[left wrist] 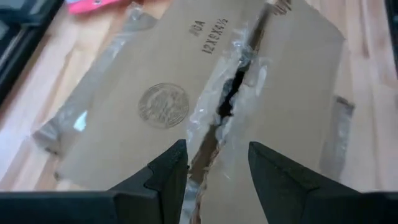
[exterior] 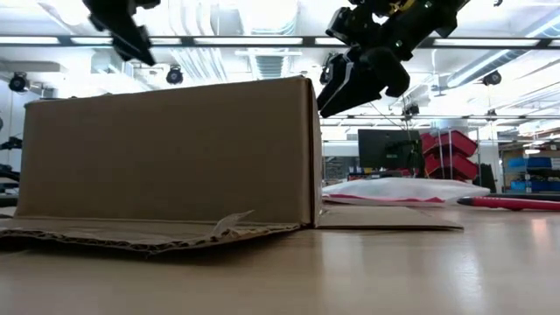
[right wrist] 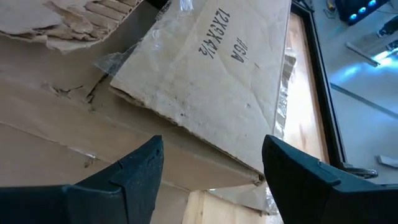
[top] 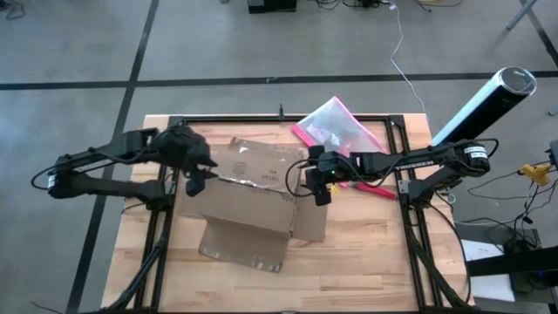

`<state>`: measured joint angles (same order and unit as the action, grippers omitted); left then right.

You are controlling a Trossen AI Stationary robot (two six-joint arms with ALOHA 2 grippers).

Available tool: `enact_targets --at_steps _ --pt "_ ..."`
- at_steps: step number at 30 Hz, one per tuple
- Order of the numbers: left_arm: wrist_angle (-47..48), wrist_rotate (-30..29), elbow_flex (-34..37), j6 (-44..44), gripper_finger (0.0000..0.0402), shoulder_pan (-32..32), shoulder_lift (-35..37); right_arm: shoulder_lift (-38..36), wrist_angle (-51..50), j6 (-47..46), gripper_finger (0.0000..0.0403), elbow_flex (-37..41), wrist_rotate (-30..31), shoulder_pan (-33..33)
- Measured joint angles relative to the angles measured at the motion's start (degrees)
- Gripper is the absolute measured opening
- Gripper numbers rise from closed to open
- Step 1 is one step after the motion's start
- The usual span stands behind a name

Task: Unpack boxes
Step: Break down the cardboard box

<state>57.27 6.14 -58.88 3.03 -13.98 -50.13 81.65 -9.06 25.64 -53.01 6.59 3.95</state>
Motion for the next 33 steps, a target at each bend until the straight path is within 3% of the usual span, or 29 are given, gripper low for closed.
enact_targets --at_steps 5,19,26,33 --pt "-0.21 -4.07 4.69 5.88 0.0157 -0.02 7.28 0.01 1.61 2.59 0.0252 0.02 -0.08 0.0" --pt "0.21 -4.21 18.82 21.4 0.0157 -0.01 17.68 0.4 1.84 8.75 0.0251 0.02 -0.62 -0.07" --pt "0.09 -2.41 24.49 27.26 0.0158 0.0 18.23 5.13 4.37 9.07 0.0252 -0.04 -2.08 -0.36" --pt "-1.76 0.82 24.78 27.88 0.0157 0.0 15.95 9.09 7.27 9.1 0.0239 -1.02 -2.05 -0.98"
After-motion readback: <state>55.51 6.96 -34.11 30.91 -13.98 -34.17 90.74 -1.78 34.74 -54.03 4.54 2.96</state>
